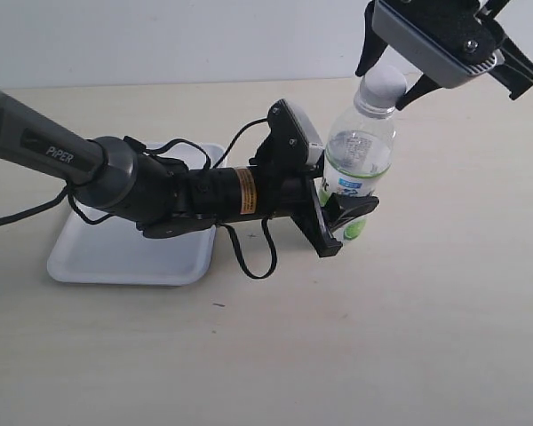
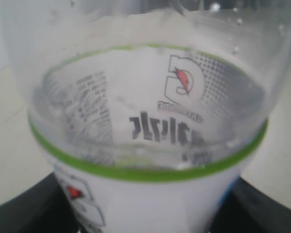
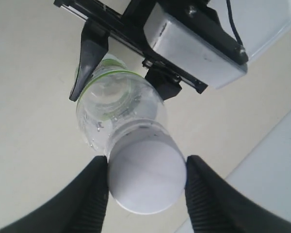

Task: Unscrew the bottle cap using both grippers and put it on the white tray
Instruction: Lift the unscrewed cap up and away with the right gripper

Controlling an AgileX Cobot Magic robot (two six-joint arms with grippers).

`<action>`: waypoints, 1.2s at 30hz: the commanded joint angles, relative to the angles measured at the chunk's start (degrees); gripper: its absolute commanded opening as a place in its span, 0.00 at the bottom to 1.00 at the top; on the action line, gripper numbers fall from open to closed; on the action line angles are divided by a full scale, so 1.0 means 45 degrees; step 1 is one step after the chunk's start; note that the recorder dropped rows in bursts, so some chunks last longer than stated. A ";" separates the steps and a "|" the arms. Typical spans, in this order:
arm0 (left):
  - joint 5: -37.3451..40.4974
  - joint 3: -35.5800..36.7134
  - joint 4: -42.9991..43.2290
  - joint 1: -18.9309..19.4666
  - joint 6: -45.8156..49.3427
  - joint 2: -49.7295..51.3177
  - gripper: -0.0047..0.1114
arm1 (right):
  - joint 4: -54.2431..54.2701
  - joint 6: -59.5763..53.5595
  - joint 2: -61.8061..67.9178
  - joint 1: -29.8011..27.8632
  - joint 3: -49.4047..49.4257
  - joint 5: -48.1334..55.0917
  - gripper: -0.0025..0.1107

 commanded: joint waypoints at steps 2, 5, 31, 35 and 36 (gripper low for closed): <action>0.0034 0.0071 0.0106 0.0040 -0.0114 -0.0097 0.04 | 0.0047 -0.0075 -0.1073 0.0029 0.0015 0.0340 0.02; -0.0100 0.0071 0.0106 0.0040 -0.0114 -0.0097 0.04 | 0.0603 0.1425 -0.1582 0.0029 0.0015 0.0339 0.02; -0.0426 0.0071 -0.0261 0.0040 -0.1051 -0.0097 0.62 | 0.1316 1.6841 -0.1893 0.0029 0.0015 -0.1173 0.02; -0.0426 0.0071 -0.0346 0.0040 -0.1051 -0.0097 0.68 | 0.1316 1.6787 -0.1893 0.0029 0.0015 -0.1395 0.02; -0.0426 0.0071 -0.0346 0.0040 -0.1051 -0.0097 0.68 | 0.1316 1.6787 -0.1893 0.0029 0.0015 -0.1487 0.02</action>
